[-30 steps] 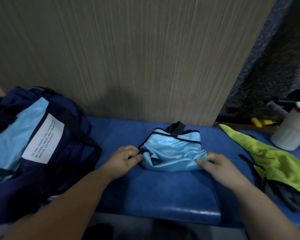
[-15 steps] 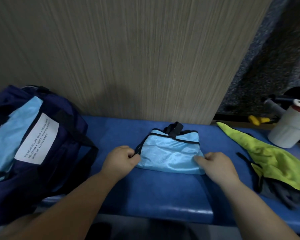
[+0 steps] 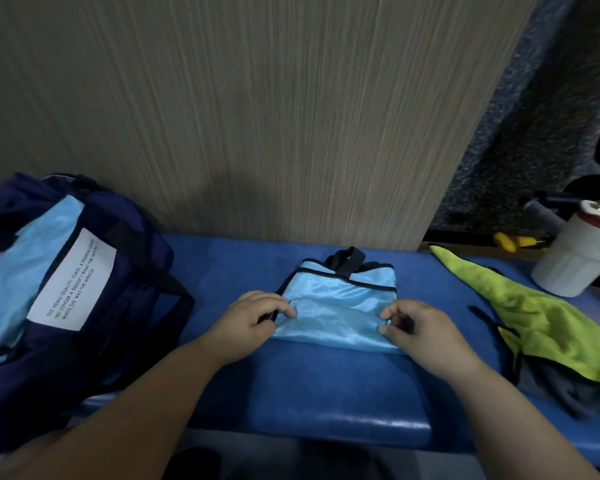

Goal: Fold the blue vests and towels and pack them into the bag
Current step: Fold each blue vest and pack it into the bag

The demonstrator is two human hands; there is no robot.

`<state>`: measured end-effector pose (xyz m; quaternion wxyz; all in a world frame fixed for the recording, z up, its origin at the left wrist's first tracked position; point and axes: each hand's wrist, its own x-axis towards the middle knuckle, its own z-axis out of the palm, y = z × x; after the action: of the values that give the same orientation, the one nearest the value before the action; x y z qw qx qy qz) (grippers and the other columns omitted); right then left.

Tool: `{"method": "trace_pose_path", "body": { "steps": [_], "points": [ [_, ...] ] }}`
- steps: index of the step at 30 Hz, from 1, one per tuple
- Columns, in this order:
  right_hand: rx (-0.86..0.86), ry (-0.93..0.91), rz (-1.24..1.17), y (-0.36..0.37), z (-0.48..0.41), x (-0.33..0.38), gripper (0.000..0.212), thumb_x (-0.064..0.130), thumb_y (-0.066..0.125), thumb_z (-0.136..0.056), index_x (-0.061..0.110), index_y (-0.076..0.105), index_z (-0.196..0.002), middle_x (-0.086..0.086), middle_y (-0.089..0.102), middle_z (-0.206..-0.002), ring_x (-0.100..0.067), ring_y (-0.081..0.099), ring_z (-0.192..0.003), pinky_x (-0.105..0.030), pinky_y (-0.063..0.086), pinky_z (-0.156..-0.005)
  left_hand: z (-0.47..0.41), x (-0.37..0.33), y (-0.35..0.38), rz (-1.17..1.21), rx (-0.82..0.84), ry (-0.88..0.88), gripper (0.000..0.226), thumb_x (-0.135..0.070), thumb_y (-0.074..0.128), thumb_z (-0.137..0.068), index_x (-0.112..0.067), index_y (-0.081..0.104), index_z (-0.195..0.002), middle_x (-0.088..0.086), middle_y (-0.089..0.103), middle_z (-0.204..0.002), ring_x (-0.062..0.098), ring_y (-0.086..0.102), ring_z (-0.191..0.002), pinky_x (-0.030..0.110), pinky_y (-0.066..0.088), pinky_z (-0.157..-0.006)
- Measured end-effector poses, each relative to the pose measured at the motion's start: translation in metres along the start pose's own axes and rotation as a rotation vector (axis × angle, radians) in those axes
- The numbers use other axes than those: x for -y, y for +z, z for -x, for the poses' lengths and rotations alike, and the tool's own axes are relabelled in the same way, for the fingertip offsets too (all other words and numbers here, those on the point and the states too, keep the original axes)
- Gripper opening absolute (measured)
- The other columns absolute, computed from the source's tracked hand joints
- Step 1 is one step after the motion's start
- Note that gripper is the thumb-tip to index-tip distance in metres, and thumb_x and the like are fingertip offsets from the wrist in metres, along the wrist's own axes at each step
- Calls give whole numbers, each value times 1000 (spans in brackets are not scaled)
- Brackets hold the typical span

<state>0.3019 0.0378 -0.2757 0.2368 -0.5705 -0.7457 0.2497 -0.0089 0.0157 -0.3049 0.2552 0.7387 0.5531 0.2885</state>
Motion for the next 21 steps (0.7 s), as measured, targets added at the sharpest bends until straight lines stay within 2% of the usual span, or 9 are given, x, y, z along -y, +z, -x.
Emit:
{"method": "trace_pose_path", "body": {
  "steps": [3,6,8,10,12,15,17,19,21],
  "points": [
    [156,-31,-46,-9,1,-6,27,39,85,-70,38,67,-90,15,61,-104,1,57,-102,-15,42,-91,1,-6,-6,-84,137,-26,56,-37,43,-63,-73,43,-106,-33,46,-129,-9,32,-125,23,22,-108],
    [260,-67,-8,-15,2,-9,51,40,85,-54,44,63,-100,18,54,-117,1,51,-114,-10,35,-97,1,-9,-7,-120,163,-58,58,-29,48,-63,-63,43,-109,-32,40,-133,-2,30,-126,30,22,-112],
    [263,-78,37,-14,1,-11,54,28,72,-56,44,59,-106,19,50,-121,0,47,-116,-6,32,-98,1,-8,-7,-82,126,-68,53,-28,50,-69,-62,45,-109,-34,41,-130,-2,31,-125,28,24,-112],
    [249,-71,98,-11,0,-14,58,14,72,-65,38,59,-116,18,47,-122,-3,42,-116,-3,27,-94,1,-7,-4,-61,73,-59,45,-27,58,-81,-60,46,-110,-33,43,-126,0,33,-124,20,25,-108],
    [199,-65,150,-8,0,-16,55,9,73,-72,33,59,-120,19,47,-119,-5,42,-115,-9,29,-94,2,-6,-2,-34,11,-55,44,-18,61,-90,-55,48,-110,-30,47,-122,1,38,-122,9,25,-101],
    [102,-90,163,-7,0,-16,31,24,74,-82,32,64,-110,18,51,-106,-7,53,-106,-15,36,-89,2,-3,-2,75,-70,-89,23,-29,61,-86,-46,59,-101,-18,61,-110,5,53,-110,22,41,-97],
    [52,-75,152,-9,-1,-12,11,32,72,-85,30,61,-86,12,53,-95,-5,55,-91,-14,38,-76,2,-3,-5,201,-137,-135,18,-44,61,-76,-36,66,-91,-6,66,-99,9,60,-96,29,48,-89],
    [13,-43,43,-8,-3,-12,27,31,70,-87,22,53,-68,4,53,-85,-8,54,-78,-16,39,-68,3,-4,-8,321,-215,-156,35,-54,62,-66,-29,67,-90,0,66,-97,8,61,-90,25,48,-84],
    [3,-9,-101,-8,-5,-8,31,27,67,-90,14,54,-64,-4,54,-84,-10,53,-76,-17,39,-67,5,-6,-10,456,-251,-180,45,-54,68,-61,-22,69,-93,-1,68,-98,6,63,-91,22,50,-83]
  ]
}}
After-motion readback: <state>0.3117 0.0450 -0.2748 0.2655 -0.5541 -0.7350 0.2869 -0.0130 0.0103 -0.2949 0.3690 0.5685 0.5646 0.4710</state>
